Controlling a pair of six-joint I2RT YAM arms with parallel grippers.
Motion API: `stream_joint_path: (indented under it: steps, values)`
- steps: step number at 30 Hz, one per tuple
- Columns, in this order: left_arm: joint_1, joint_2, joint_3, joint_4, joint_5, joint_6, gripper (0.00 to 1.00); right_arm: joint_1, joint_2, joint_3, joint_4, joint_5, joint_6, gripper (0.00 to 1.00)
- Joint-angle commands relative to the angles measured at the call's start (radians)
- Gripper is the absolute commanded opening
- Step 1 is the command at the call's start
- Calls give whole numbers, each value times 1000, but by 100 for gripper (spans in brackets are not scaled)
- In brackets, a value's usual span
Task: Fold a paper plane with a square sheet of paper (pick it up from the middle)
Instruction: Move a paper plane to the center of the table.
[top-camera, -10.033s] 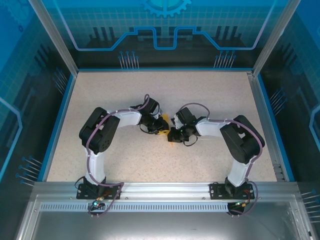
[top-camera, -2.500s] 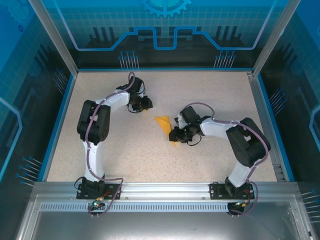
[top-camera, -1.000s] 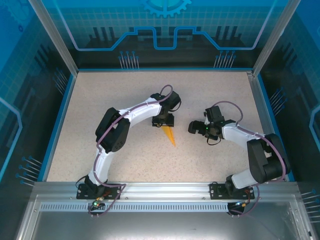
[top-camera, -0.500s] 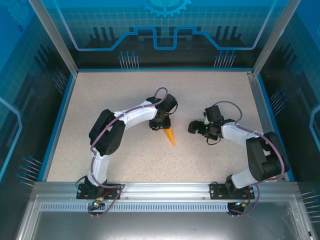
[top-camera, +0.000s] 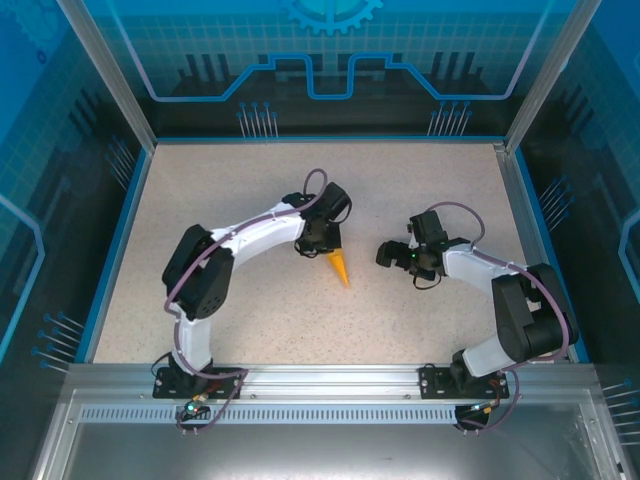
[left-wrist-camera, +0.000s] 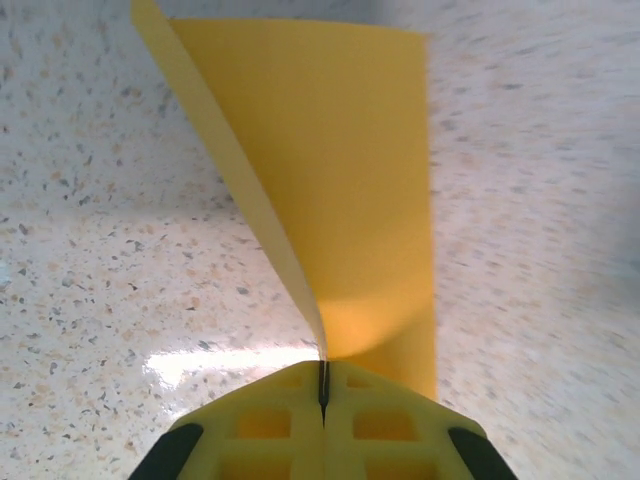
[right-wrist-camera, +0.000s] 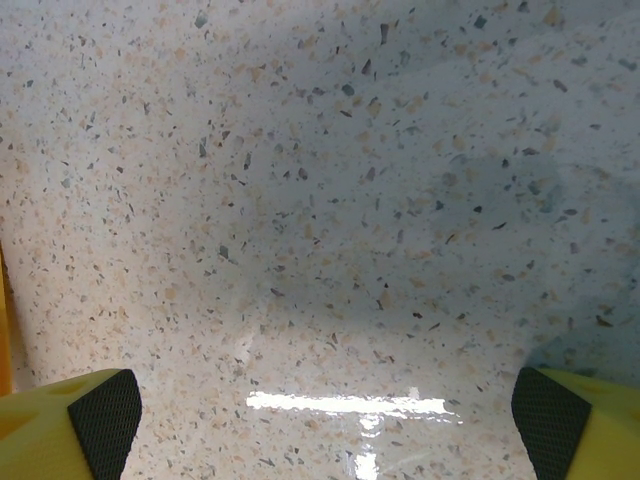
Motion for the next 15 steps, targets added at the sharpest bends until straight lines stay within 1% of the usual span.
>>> stream_joint_path:
  steps: [1, 3, 7, 10, 13, 15]
  values:
    - [-6, -117, -42, 87, 75, 83, 0, -26, -4, 0, 22, -47, 24, 98]
    - [-1, -153, -78, 151, 118, 120, 0, -29, -22, -9, 41, -62, 24, 96]
    - [30, -194, -185, 330, 265, 166, 0, -37, -80, -24, 61, -72, 15, 96]
    - [73, -185, -275, 486, 382, 129, 0, -44, -139, -37, 80, -100, 2, 95]
    - [102, -155, -350, 649, 490, 64, 0, -44, -193, -55, 110, -149, 13, 95]
    - [109, -130, -382, 725, 535, 32, 0, -35, -205, -57, 124, -188, 28, 93]
